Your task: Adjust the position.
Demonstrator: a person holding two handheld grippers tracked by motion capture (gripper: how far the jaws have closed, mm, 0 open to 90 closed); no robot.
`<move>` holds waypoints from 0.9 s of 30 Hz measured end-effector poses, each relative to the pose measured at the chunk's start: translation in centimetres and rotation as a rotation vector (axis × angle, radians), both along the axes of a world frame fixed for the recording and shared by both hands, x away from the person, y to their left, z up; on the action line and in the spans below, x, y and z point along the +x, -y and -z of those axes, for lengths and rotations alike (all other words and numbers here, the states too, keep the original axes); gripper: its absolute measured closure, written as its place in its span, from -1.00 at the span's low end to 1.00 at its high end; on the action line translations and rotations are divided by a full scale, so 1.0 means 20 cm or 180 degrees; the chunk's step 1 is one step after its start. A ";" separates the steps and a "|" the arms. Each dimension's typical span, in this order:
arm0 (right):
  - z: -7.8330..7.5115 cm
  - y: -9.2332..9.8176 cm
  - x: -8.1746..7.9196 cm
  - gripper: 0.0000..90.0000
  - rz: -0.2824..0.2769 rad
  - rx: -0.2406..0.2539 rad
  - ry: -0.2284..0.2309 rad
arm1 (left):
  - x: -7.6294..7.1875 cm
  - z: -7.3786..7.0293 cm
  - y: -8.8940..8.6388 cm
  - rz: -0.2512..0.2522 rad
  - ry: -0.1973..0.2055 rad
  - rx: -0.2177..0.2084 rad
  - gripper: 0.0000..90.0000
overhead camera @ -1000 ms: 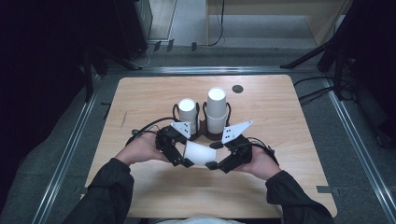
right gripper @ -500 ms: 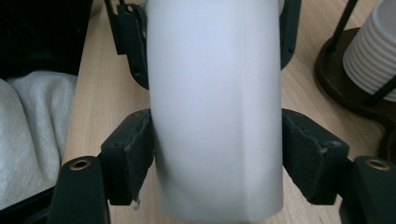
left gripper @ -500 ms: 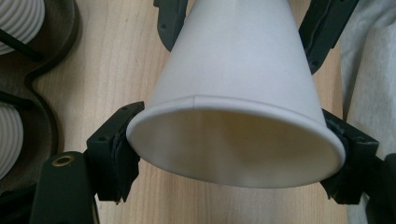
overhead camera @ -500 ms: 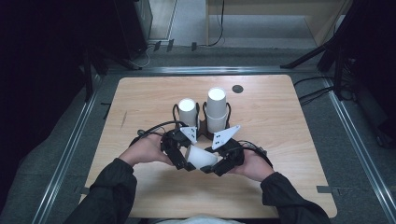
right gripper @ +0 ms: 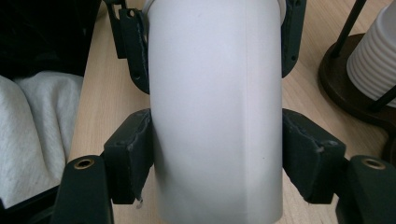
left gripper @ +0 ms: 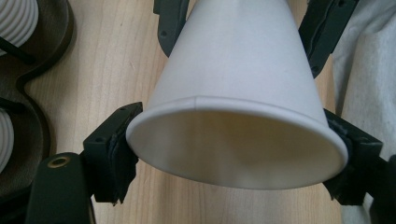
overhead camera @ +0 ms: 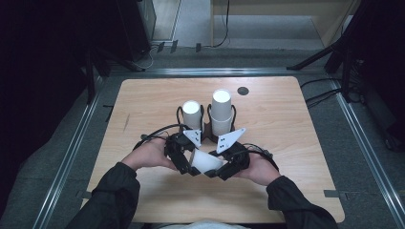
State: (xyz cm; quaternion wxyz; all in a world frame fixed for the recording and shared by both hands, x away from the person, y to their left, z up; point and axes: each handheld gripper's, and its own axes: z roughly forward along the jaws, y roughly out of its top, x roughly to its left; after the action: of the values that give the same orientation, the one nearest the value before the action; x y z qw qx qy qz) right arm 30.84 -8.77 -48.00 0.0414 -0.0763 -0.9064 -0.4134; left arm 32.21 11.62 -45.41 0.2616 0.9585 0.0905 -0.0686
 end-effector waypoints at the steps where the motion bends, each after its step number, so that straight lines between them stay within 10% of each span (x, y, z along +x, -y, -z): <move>1: 0.00 0.00 0.00 -0.32 0.0002 0.0009 0.0002 | 0.00 -0.01 0.00 -0.0025 0.0007 -0.0048 -0.72; 27: -0.12 0.10 0.03 -0.32 0.0141 0.0567 -0.0015 | -0.01 -0.06 -0.15 -0.0617 -0.0143 -0.1107 -0.82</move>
State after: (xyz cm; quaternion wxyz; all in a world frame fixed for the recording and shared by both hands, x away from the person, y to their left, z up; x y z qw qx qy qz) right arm 31.49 -10.81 -45.65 0.0410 -0.0933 -0.8641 -0.4929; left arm 32.07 14.54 -44.17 0.4265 0.8839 0.1748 -0.0790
